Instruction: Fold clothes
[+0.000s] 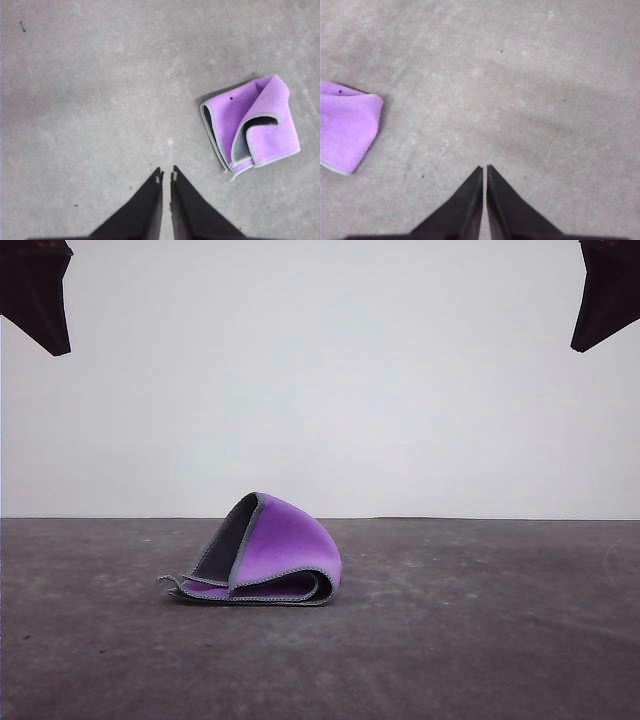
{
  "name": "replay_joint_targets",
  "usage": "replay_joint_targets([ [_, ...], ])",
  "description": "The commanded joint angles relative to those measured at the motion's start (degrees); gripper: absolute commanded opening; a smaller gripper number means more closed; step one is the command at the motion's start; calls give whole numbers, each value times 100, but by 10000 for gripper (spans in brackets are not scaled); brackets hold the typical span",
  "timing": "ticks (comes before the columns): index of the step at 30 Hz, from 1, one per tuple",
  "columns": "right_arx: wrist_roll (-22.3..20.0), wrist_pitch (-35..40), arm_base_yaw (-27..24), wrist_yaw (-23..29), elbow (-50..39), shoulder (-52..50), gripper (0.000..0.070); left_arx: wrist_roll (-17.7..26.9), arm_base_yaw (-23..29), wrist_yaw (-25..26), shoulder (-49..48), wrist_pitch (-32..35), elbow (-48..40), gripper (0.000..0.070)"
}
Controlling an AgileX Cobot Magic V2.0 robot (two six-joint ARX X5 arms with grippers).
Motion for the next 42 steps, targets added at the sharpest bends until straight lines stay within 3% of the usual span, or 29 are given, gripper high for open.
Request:
replay_joint_targets([
  [1, -46, -34, 11, 139, 103, 31, 1, 106, -7, -25, 43, -76, 109, 10],
  [9, -48, -582, 15, 685, 102, -553, 1, 35, -92, -944, -33, -461, 61, 10],
  [16, -25, -659, 15, 841, -384, -1864, 1, -23, -142, -1060, -618, -188, -799, 10],
  [25, 930, 1386, 22, 809, -3040, -3867, 1, -441, -140, -931, -2676, 1844, -3621, 10],
  [29, 1237, 2006, 22, 820, -3865, -4499, 1, -741, -140, -609, -3495, 2601, -4584, 10],
  [37, 1436, 2527, 22, 832, -4701, -5123, 1, -862, -129, -579, -4579, 3221, -5773, 10],
  [42, 1593, 2454, 22, 826, -4730, -5115, 1, -1137, -129, -588, -4829, 3088, -6035, 10],
])
